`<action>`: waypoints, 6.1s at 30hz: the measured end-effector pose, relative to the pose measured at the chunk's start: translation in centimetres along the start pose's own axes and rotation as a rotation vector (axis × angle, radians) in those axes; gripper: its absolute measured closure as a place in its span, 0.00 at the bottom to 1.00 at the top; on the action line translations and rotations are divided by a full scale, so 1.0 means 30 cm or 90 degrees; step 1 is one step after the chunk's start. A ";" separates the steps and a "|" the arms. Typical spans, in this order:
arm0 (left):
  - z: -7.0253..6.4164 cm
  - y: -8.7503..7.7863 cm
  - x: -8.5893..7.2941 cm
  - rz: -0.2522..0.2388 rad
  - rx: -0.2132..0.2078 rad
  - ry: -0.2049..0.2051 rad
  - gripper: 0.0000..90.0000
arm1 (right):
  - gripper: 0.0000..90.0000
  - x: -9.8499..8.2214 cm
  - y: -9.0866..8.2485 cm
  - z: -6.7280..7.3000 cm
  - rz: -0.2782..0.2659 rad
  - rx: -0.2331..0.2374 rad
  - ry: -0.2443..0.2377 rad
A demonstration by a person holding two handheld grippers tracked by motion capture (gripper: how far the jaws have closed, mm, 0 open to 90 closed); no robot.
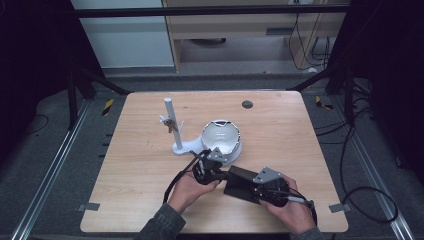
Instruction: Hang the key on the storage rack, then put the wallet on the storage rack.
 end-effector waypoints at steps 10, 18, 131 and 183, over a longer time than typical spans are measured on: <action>0.003 -0.021 -0.008 -0.006 0.057 -0.013 0.52 | 0.86 0.009 -0.015 -0.025 0.009 -0.046 -0.035; 0.006 -0.052 -0.042 -0.019 0.048 0.006 0.17 | 0.93 0.009 -0.038 -0.028 -0.010 -0.062 -0.069; 0.202 -0.521 0.368 -0.062 0.112 -0.052 0.90 | 0.17 -0.174 -0.049 -0.207 -0.130 -0.055 0.236; 0.313 -0.283 0.331 -0.029 0.149 -0.121 0.88 | 0.16 -0.194 -0.036 -0.214 -0.100 -0.048 0.245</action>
Point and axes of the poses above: each handheld gripper's, and its own axes: y roughly forward along the jaws, x roughly out of its top, z roughly to its left, the point moved 4 cm from there along y, roughly forward along the jaws, and after that the axes turned 6 degrees about x, right-handed, at the moved point
